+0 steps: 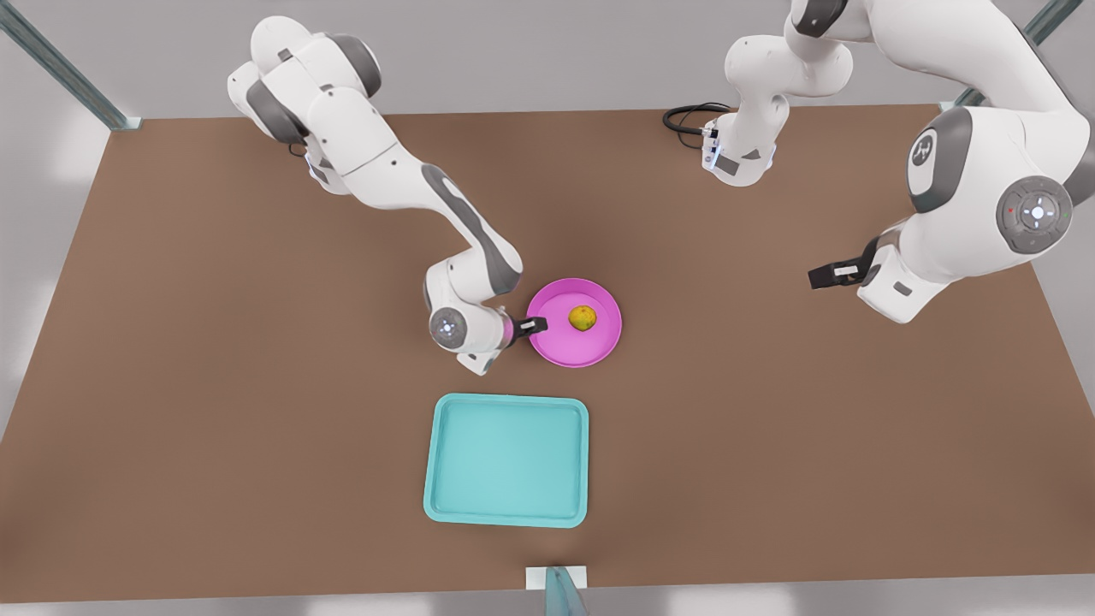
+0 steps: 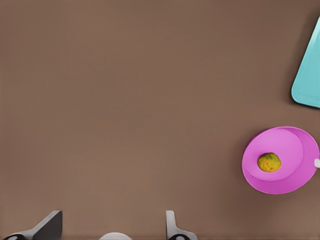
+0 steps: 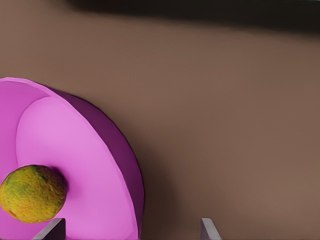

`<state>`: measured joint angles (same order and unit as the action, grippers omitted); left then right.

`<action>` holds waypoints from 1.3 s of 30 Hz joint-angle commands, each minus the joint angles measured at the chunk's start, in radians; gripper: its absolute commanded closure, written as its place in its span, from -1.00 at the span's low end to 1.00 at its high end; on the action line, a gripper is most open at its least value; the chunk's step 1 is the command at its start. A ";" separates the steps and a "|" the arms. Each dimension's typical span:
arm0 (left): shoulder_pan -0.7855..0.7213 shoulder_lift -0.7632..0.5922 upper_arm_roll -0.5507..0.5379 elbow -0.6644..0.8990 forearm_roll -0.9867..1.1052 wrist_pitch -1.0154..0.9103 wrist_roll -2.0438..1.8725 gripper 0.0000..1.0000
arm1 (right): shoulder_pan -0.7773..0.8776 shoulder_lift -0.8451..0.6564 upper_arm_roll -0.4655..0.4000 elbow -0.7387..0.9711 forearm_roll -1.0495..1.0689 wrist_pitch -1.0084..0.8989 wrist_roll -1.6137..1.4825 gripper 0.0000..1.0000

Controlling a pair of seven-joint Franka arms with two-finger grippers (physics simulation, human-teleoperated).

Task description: Place the orange on the plate with the left arm and the plate on the tray with the right arm

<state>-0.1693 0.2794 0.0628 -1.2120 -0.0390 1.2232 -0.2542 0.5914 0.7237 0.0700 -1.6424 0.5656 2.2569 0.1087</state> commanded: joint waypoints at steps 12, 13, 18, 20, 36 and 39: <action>0.002 0.043 0.040 -0.004 -0.009 0.016 0.067 -1.00 | 0.002 0.036 0.028 0.015 -0.003 0.029 0.035 -0.67; 0.002 0.044 0.040 -0.004 -0.009 0.018 0.067 -1.00 | 0.002 0.039 0.028 0.015 -0.003 0.029 0.035 -0.58; 0.002 0.041 0.042 -0.003 -0.007 0.015 0.067 -1.00 | 0.001 0.045 0.037 0.013 -0.004 0.026 0.012 -0.32; 0.002 0.037 0.042 -0.003 -0.009 0.010 0.067 -1.00 | 0.001 0.049 0.045 0.013 -0.004 0.026 0.011 -0.32; 0.002 0.044 0.051 -0.004 -0.015 0.012 0.067 -1.00 | -0.007 0.026 0.074 0.023 0.000 0.007 -0.053 0.57; 0.002 0.044 0.051 -0.004 -0.015 0.012 0.067 -1.00 | -0.027 0.008 0.074 0.038 0.002 -0.031 -0.055 0.57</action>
<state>-0.1676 0.3249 0.1134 -1.2169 -0.0539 1.2342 -0.1957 0.5684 0.7361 0.1437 -1.6058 0.5712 2.2546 0.0923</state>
